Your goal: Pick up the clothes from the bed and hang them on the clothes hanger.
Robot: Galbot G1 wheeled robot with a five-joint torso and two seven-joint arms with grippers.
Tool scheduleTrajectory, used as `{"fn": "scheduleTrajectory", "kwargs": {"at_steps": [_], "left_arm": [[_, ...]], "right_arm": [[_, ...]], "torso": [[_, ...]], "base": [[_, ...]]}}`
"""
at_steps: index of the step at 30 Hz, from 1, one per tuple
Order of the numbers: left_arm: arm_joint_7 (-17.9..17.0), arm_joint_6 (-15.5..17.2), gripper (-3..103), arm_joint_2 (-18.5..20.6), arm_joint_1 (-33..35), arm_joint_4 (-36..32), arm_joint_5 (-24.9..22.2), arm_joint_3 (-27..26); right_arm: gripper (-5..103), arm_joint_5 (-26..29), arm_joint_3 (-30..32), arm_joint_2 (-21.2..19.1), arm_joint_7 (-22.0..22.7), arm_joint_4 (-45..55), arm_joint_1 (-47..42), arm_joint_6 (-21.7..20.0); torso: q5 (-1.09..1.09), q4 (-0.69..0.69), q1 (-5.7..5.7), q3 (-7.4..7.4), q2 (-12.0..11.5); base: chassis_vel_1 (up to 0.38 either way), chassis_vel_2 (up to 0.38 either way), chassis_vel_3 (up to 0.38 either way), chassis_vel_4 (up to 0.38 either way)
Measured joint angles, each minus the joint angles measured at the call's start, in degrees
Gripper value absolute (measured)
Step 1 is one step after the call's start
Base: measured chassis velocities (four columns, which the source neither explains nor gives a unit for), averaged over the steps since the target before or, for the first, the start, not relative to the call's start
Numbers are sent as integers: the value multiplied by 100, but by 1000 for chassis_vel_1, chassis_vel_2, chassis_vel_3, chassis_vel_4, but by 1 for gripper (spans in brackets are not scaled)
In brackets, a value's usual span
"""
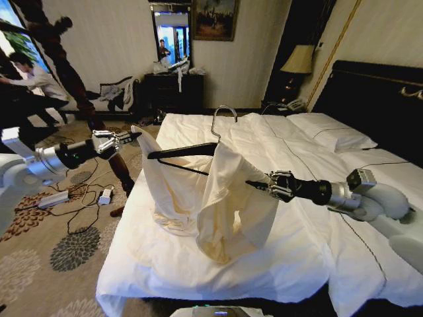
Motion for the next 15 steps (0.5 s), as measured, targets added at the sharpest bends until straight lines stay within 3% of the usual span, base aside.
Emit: {"fn": "scheduleTrajectory", "kwargs": {"at_steps": [10,15], "left_arm": [[226,58,0,131,-24,105,-248,-338],[149,89,0,109,4,-96,-402,-333]], "right_arm": [[21,-205,-2,-17,-26,-180,10,10],[21,-183,-1,-17,12,-158,8,12]], "torso": [[1,1,0,0,0],[2,1,0,0,0]], "base": [[0,0,0,0],[0,0,0,0]]}}
